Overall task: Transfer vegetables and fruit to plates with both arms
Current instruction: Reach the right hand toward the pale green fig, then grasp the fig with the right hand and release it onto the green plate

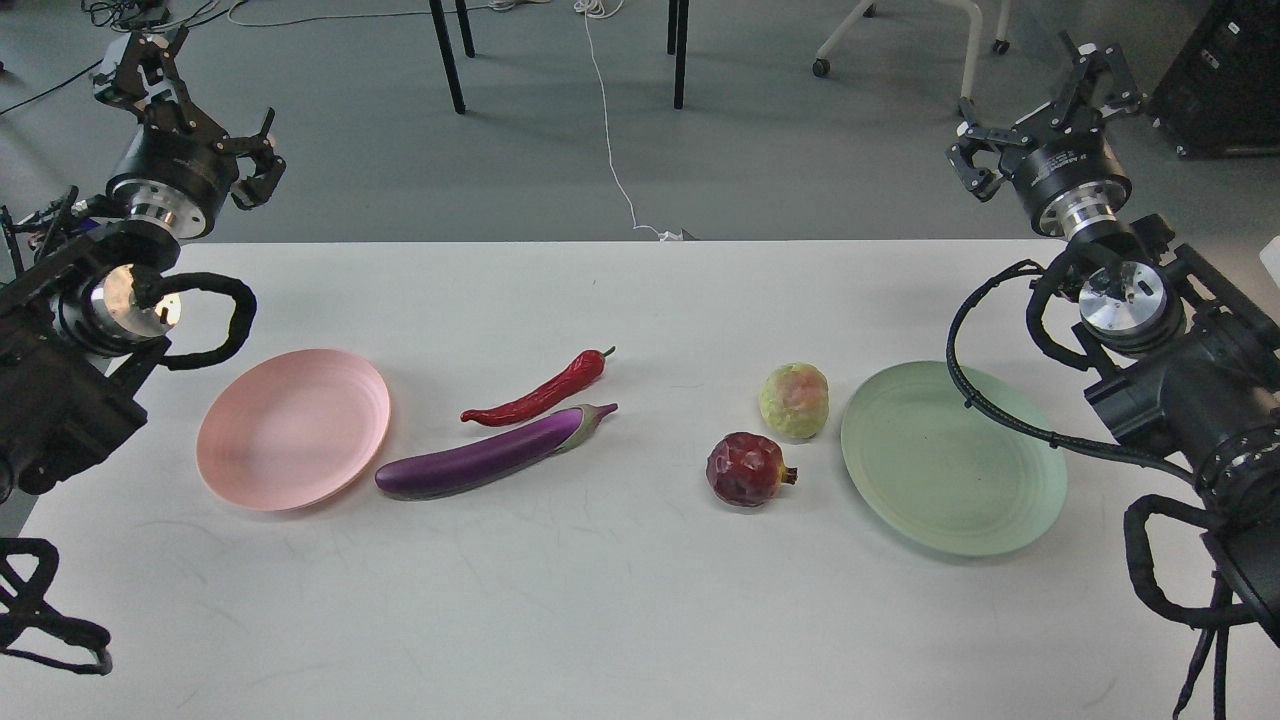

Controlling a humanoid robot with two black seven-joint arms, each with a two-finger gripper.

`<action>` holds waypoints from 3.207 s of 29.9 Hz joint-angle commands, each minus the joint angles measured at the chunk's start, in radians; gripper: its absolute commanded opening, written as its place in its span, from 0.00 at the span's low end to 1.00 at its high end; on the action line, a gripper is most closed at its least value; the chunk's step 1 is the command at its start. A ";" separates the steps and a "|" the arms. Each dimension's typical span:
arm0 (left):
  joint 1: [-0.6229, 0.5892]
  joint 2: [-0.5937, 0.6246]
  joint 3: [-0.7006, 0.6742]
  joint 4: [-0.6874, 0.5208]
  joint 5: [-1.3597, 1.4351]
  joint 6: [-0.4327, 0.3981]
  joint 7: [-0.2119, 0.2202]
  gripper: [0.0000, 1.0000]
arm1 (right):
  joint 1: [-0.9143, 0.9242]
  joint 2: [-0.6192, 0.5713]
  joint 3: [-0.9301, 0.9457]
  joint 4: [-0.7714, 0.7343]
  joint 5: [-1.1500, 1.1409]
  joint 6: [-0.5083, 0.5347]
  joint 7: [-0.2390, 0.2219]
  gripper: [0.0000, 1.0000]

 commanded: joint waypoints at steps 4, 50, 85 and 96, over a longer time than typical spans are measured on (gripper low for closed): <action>0.000 0.004 0.006 0.000 0.002 0.003 -0.011 0.98 | 0.005 0.002 -0.040 0.007 0.000 0.003 0.003 0.99; 0.009 0.016 0.003 -0.012 0.003 -0.083 -0.013 0.98 | 0.553 -0.027 -1.596 0.460 -1.061 0.026 0.100 0.93; 0.028 0.021 0.011 -0.012 0.003 -0.074 -0.013 0.98 | 0.550 -0.223 -1.566 0.530 -1.080 -0.076 0.094 0.46; 0.028 0.015 0.011 -0.012 0.003 -0.068 -0.011 0.98 | 0.473 -0.434 -1.585 0.671 -1.250 -0.077 0.091 0.51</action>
